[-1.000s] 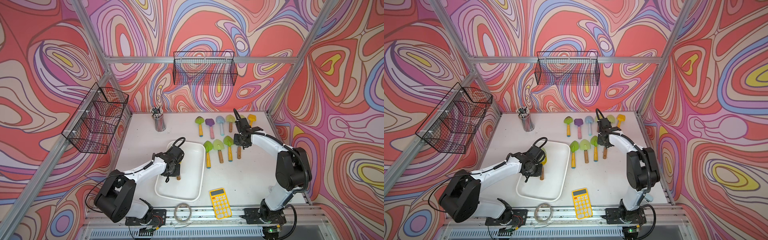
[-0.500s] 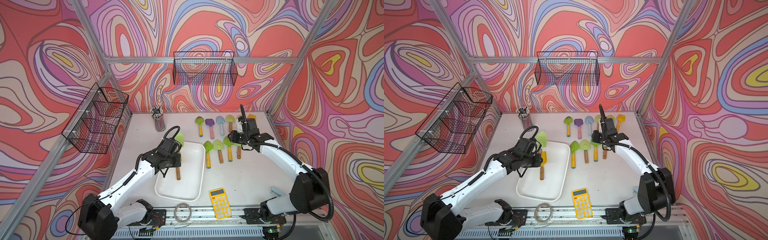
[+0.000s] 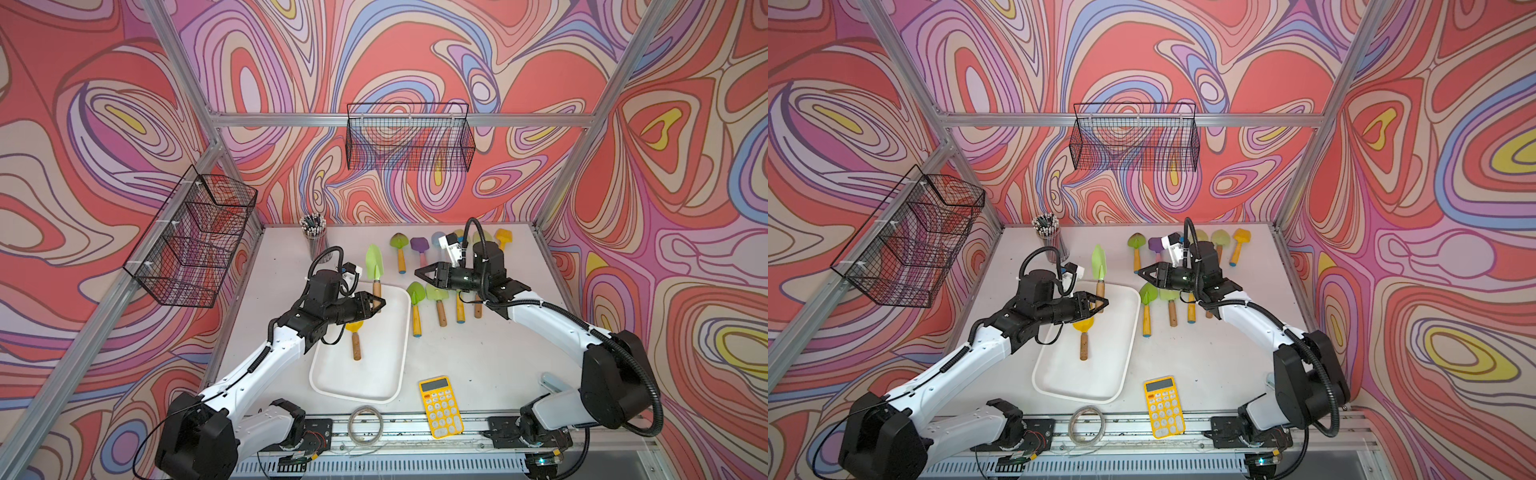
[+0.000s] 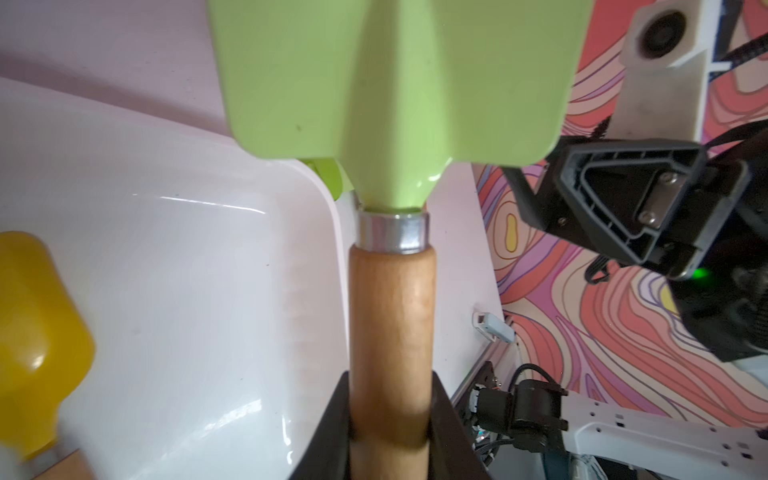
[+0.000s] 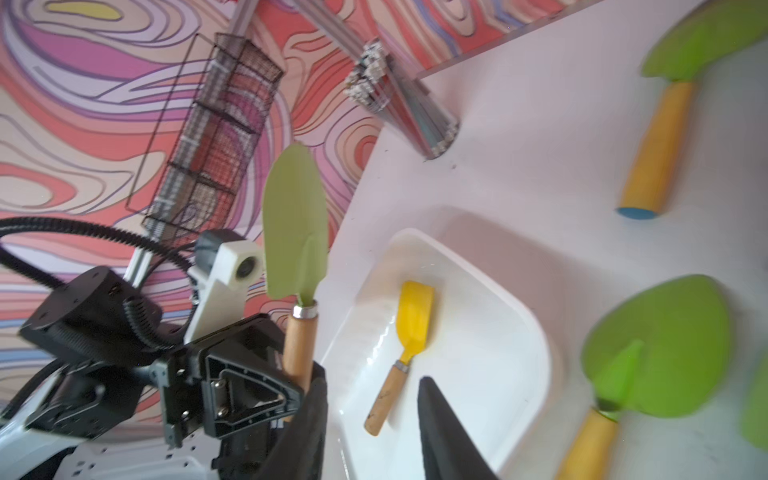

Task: Take the shovel out of the storage box
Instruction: Place the shovel at the center of the board.

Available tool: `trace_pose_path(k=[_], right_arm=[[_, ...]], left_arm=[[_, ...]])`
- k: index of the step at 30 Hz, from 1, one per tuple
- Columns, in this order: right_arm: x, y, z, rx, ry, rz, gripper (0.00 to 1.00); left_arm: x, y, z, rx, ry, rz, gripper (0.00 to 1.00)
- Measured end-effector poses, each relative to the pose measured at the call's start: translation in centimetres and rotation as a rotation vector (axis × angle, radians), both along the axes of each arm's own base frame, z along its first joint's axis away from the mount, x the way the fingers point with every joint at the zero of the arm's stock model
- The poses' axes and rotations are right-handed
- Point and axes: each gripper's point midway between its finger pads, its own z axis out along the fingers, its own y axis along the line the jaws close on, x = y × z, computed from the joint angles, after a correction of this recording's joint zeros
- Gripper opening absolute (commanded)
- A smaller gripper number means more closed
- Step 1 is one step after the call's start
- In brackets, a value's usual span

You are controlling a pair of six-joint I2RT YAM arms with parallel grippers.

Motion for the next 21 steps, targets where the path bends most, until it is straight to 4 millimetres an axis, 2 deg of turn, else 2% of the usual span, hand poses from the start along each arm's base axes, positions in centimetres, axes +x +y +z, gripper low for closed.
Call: trace_pose_path(k=[4,7,21], right_arm=[[-1.0,1.6,1.6,0.085,-0.031,0.092,0.43],[-1.5,2.3,2.3,0.120,-0.045,0.137,0.44],[-3.2,5.3,1.9,0.185,-0.028,0.267,0.44]], left_arm=[[-0.1,-1.3,1.5,-0.115,-0.017,-0.048,0.00],[-0.2,-1.9,1.9,-0.169,-0.008,-0.071,0.00],[-0.3,-3.2,3.6,-0.316,-0.004,-0.131,0.00]])
